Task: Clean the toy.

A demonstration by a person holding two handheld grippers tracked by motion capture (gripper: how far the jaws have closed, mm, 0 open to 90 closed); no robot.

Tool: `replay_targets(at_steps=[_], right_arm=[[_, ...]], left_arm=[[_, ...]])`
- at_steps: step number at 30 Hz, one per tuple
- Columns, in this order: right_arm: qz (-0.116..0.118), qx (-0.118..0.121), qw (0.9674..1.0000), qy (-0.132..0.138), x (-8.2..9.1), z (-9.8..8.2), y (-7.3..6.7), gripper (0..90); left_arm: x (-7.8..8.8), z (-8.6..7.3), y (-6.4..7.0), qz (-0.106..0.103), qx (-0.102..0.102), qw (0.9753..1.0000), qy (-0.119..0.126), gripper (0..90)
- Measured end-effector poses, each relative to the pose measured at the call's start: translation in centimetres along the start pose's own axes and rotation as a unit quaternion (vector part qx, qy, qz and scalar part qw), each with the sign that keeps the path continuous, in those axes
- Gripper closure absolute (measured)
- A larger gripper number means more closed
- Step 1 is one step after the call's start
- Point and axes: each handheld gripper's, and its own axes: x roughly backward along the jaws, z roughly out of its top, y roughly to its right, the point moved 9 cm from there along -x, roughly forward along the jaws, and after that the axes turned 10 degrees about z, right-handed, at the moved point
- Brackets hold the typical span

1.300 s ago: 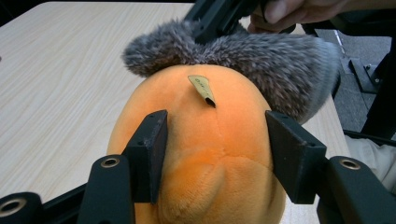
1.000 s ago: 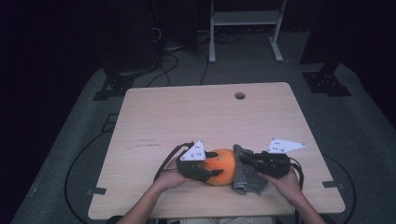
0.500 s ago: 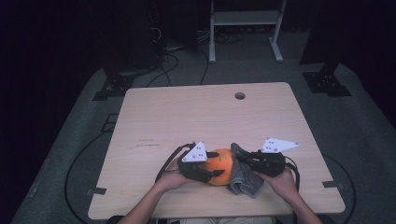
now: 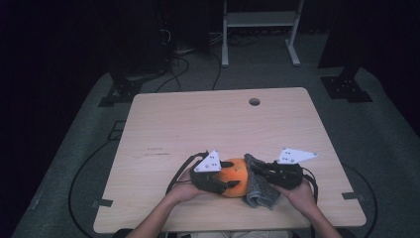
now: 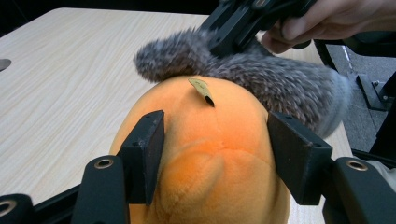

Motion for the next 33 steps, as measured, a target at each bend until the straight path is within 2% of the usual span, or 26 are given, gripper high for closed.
replay_targets(at_steps=[2,3,4,6,7,9,11,14,15,18,19,22,23,26,28,30,33], right_arm=[[0.007,0.006,0.9999,0.011,0.1,0.6,-0.5,81.5],[0.023,0.011,0.9994,0.025,-0.1,1.6,-1.4,81.4],[0.023,0.011,0.9994,0.025,-0.1,1.6,-1.4,81.4],[0.031,0.026,0.9989,0.022,-0.7,2.3,-2.0,81.3],[0.031,0.033,0.9989,0.014,-1.1,2.3,-2.1,81.4],[0.031,0.04,0.9988,0.0,-1.7,1.8,-2.1,81.4],[0.03,0.039,0.9988,-0.004,-1.8,1.3,-2.0,81.4],[0.021,0.043,0.9988,-0.006,-1.6,1.1,-1.9,81.4],[0.021,0.04,0.999,-0.005,-1.5,1.0,-1.8,81.4],[0.023,0.033,0.9992,-0.005,-1.3,0.7,-1.5,81.4],[0.019,0.031,0.9993,-0.008,-1.1,0.5,-1.3,81.5],[0.015,0.027,0.9995,-0.009,-0.8,0.1,-1.0,81.5],[0.014,0.022,0.9996,-0.007,-0.6,-0.1,-0.7,81.6],[0.014,0.017,0.9997,-0.005,-0.4,-0.3,-0.5,81.6],[0.013,0.01,0.9999,-0.003,-0.1,-0.5,-0.3,81.6],[0.01,0.008,0.9999,-0.003,0.0,-0.6,-0.1,81.5],[0.005,0.002,1.0,-0.003,0.2,-0.9,0.3,81.5]], left_arm=[[0.0,0.0,0.0,0.001,0.003,1.0,0.001,38.5],[-0.1,0.0,0.0,0.001,0.005,1.0,0.002,38.5],[-0.2,0.1,0.0,0.0,0.004,1.0,0.002,38.5],[-0.2,0.1,0.1,-0.001,-0.001,1.0,0.0,37.7],[-0.1,0.2,0.1,-0.003,0.001,1.0,-0.002,35.6],[0.2,0.2,0.3,-0.028,0.013,0.9995,-0.011,26.2],[0.5,0.3,0.1,-0.03,0.015,0.9994,-0.004,16.3],[0.6,-0.1,-0.1,-0.042,0.023,0.9988,-0.005,13.8],[0.5,-0.3,-0.1,-0.049,0.027,0.9984,-0.004,13.8],[0.2,-0.7,-0.2,-0.045,0.01,0.9989,-0.006,13.9],[0.2,-0.9,-0.2,-0.052,0.003,0.9986,-0.004,13.4],[0.3,-0.9,-0.5,-0.049,0.01,0.9988,0.002,13.2],[0.3,-1.0,-0.9,-0.038,0.016,0.9991,-0.004,8.3],[0.1,-1.3,-1.1,-0.04,0.025,0.9989,-0.009,8.3],[-0.3,-1.5,-0.9,-0.04,0.02,0.9989,-0.013,8.4],[-0.6,-1.6,-0.7,-0.033,0.005,0.9993,-0.016,8.5],[-0.7,-1.8,-1.0,-0.028,0.012,0.9994,-0.016,10.2]])
